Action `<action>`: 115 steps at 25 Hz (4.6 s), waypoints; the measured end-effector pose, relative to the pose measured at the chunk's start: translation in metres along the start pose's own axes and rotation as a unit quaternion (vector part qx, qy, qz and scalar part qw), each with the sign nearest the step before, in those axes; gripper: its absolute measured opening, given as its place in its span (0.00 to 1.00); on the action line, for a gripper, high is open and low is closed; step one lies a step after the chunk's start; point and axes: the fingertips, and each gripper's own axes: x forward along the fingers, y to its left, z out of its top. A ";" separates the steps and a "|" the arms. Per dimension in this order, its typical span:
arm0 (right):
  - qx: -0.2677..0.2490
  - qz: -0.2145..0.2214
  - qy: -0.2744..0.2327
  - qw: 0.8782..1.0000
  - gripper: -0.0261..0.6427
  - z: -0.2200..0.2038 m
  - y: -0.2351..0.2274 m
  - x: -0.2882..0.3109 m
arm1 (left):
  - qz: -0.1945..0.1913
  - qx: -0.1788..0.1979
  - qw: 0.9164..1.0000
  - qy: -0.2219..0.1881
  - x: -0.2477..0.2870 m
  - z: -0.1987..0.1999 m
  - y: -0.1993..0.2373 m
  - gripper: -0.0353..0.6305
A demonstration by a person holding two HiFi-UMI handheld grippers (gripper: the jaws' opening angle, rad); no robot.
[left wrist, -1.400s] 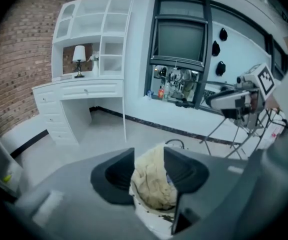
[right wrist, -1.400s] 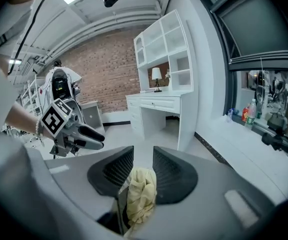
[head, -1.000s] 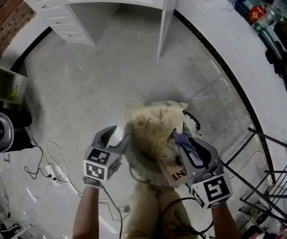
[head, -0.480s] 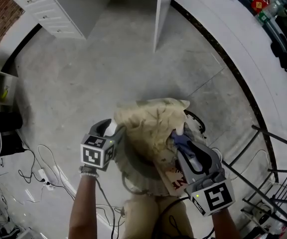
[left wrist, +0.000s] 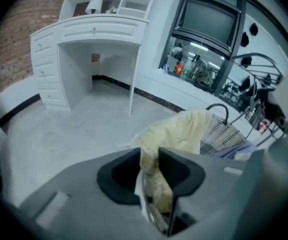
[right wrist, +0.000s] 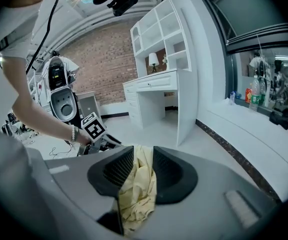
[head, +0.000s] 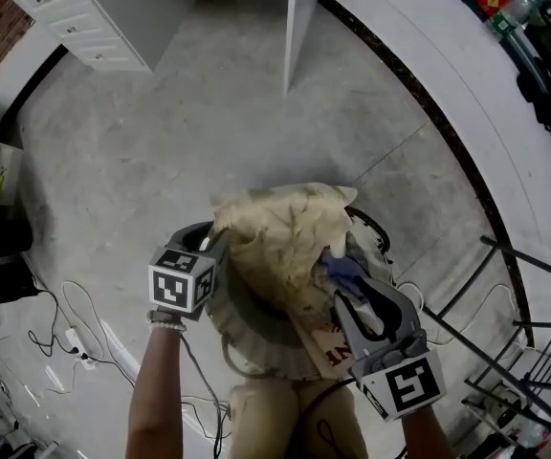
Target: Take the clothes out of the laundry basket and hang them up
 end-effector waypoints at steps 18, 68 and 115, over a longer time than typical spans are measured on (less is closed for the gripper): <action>0.002 -0.038 0.009 0.999 0.20 0.082 0.015 -0.059 | 0.017 0.116 0.991 -0.062 -0.131 0.119 -0.073 0.10; 0.008 -0.206 -0.056 0.977 0.26 0.195 0.080 -0.255 | -0.057 0.492 0.800 -0.338 -0.595 0.408 -0.377 0.10; -0.013 -0.573 0.015 0.819 0.07 0.079 -0.089 -0.782 | -0.187 0.492 0.778 -0.343 -0.447 0.384 -0.662 0.10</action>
